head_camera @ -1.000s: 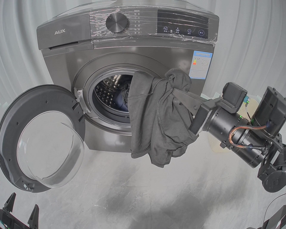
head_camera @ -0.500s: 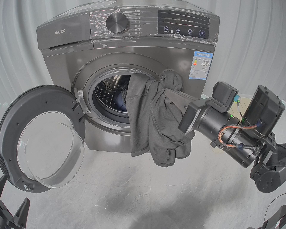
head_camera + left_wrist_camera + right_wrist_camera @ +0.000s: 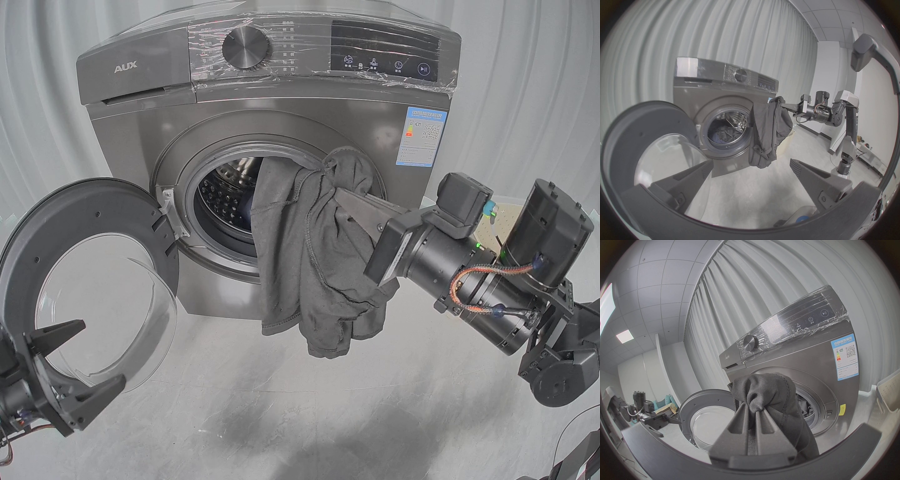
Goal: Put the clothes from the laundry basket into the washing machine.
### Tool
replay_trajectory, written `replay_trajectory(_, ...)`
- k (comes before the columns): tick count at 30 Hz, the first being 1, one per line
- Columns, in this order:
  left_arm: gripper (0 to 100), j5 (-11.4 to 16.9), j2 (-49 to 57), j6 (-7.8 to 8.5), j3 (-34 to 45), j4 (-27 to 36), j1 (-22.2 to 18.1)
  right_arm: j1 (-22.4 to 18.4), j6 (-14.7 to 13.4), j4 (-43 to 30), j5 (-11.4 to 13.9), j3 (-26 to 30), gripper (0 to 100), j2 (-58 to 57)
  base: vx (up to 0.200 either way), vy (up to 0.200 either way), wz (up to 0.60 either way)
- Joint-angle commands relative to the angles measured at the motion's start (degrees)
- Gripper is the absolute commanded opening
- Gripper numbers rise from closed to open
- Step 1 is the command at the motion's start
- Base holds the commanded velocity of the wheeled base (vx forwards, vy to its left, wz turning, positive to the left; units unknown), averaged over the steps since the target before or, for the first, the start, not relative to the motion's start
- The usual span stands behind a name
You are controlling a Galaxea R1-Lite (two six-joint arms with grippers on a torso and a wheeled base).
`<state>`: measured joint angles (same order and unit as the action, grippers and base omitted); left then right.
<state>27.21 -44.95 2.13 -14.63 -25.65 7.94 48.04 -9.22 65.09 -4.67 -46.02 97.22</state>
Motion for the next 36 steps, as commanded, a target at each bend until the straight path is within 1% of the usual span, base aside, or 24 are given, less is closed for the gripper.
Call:
replay_trajectory(1,100,1.53,-19.3,0.24,-3.65,-7.66,5.42,1.0,-0.01,0.04,0.19,0.05,0,0.43,0.0,0.0,0.0)
replay_trajectory(3,100,1.53,-20.88,-0.02,-4.62,-7.93,6.21,1.09,-0.01,0.04,0.19,0.23,0,0.43,0.0,0.0,0.0)
replay_trajectory(4,100,1.62,-23.61,-0.29,-6.29,-8.01,7.8,1.18,-0.01,0.04,0.1,0.23,0,0.43,0.0,0.0,0.0)
replay_trajectory(7,100,1.71,-27.39,-0.64,-8.13,-8.1,9.64,1.26,-0.01,0.04,0.01,0.05,0,0.51,0.0,0.0,0.0)
replay_trajectory(11,100,1.62,-32.48,-1.78,-11.39,-9.24,12.02,1.53,-0.01,0.04,-0.34,0.23,0,0.51,0.0,0.0,0.0)
replay_trajectory(14,100,1.71,-35.39,-3.36,-13.85,-10.65,13.16,1.53,-0.01,0.04,-0.34,0.23,0,0.51,0.0,0.0,0.0)
replay_trajectory(15,100,1.79,-36.7,-4.86,-14.99,-11.18,13.86,1.53,-0.01,0.04,-0.34,0.23,0,0.51,0.0,0.0,0.0)
replay_trajectory(17,100,1.79,-38.11,-6.79,-16.48,-11.62,15.0,1.53,-0.01,0.04,-0.43,0.23,0,0.51,0.0,0.0,0.0)
replay_trajectory(18,100,1.79,-38.9,-7.76,-17.1,-11.88,15.53,1.53,-0.01,0.04,-0.43,0.23,0,0.51,0.0,0.0,0.0)
replay_trajectory(19,100,1.79,-39.34,-8.2,-17.54,-12.06,15.79,1.62,-0.01,0.04,-0.43,0.23,0,0.51,0.0,0.0,0.0)
replay_trajectory(20,100,1.79,-39.34,-8.2,-17.54,-12.06,15.79,1.62,-0.01,0.04,-0.43,0.23,0,0.51,0.0,0.0,0.0)
replay_trajectory(21,100,1.88,-40.83,-8.55,-18.24,-12.58,16.15,1.62,-0.01,0.04,-0.43,0.23,0,0.51,0.0,0.0,0.0)
replay_trajectory(22,100,1.88,-41.19,-8.46,-18.42,-12.76,16.23,1.62,-0.01,0.04,-0.43,0.32,0,0.51,0.0,0.0,0.0)
replay_trajectory(27,100,4.34,-44.53,-8.9,-18.95,-15.66,17.11,1.7,-0.01,0.04,-0.43,0.23,0,0.51,0.0,0.0,0.0)
replay_trajectory(36,100,4.34,-50.68,-8.9,-19.82,-19.97,17.46,2.05,-0.01,0.04,-0.52,0.32,0,0.43,0.0,0.0,0.0)
